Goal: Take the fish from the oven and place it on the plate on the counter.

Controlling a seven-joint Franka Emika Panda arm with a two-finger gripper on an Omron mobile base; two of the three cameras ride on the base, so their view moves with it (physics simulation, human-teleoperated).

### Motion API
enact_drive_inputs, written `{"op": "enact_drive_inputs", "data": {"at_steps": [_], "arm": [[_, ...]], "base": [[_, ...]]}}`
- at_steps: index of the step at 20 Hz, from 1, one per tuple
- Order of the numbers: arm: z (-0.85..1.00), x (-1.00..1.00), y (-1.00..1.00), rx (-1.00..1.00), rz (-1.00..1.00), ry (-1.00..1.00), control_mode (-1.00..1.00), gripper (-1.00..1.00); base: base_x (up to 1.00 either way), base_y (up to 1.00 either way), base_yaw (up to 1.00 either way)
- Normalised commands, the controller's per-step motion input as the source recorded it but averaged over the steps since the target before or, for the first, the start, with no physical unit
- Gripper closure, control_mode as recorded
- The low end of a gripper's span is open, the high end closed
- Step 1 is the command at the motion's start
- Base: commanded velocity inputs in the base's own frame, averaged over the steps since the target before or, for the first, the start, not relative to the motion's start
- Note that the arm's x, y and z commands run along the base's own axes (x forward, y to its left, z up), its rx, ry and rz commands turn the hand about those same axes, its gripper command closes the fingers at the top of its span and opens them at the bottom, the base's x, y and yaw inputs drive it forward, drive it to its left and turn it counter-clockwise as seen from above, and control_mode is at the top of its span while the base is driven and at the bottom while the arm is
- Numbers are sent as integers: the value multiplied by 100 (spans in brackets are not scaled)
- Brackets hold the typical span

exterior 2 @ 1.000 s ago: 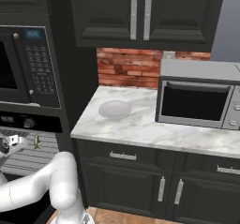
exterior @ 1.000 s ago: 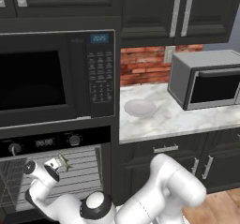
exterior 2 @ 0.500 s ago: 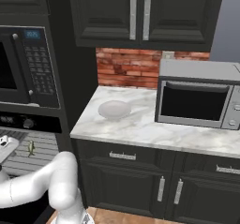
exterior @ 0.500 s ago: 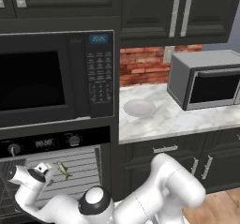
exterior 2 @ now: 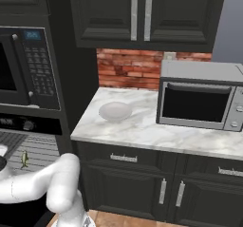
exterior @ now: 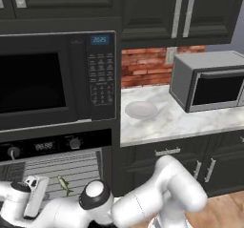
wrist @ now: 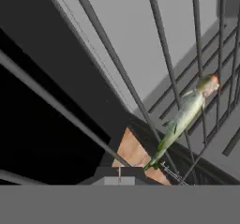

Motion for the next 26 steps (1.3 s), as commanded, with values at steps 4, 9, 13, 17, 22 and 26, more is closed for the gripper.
{"op": "enact_drive_inputs", "data": {"at_steps": [4, 9, 13, 17, 22, 26], "arm": [[-100, -100, 28, -29, 5, 17, -100, 100], [-7, -93, -53, 23, 0, 18, -100, 100], [58, -59, -64, 32, -14, -27, -100, 100], [21, -23, -65, 29, -27, -47, -100, 100], [0, -1, -96, 39, -26, -35, -100, 100], [0, 0, -100, 42, -8, -34, -100, 100]], "base": [[0, 0, 0], [0, 0, 0], [0, 0, 0], [0, 0, 0], [0, 0, 0], [0, 0, 0]]}}
